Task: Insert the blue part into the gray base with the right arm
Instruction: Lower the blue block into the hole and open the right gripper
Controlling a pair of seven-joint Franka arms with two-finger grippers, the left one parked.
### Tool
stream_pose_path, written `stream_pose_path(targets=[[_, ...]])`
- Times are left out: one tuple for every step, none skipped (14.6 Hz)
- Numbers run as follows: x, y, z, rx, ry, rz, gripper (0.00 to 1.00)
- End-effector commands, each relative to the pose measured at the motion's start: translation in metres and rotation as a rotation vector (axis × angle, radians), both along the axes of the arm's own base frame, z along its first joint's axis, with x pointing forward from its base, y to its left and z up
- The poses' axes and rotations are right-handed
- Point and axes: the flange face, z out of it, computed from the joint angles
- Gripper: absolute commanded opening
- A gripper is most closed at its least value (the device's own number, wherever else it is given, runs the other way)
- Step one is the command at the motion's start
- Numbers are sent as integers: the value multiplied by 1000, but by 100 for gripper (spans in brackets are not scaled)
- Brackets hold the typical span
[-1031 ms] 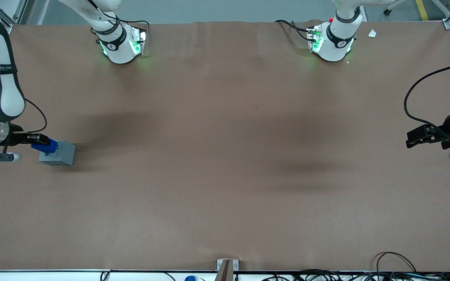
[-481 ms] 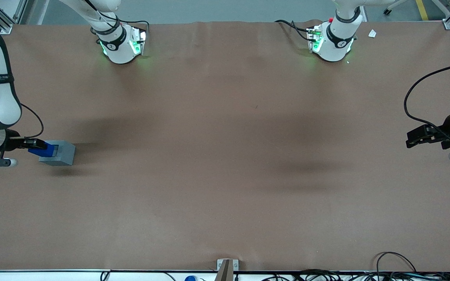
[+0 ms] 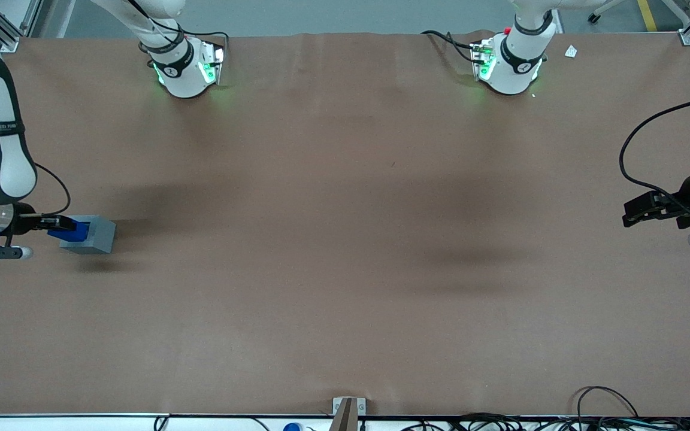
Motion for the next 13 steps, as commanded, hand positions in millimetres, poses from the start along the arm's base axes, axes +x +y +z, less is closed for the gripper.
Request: stream_pose_path(targets=[[-1, 3, -1, 13, 33, 16, 4], [-2, 2, -1, 15, 34, 15, 4], [-2, 1, -1, 15, 34, 17, 4], [-2, 0, -1, 13, 31, 16, 5], [-2, -2, -1, 13, 30, 13, 4], [-2, -3, -1, 10, 26, 12, 5], [-1, -2, 0, 8, 22, 16, 5], [0, -3, 0, 6, 19, 17, 5], [0, -3, 0, 4, 17, 18, 5], [2, -3, 0, 0, 7, 18, 5], [2, -5, -1, -1, 6, 17, 5], [2, -5, -5, 0, 10, 17, 5], [4, -5, -4, -2, 5, 17, 5]])
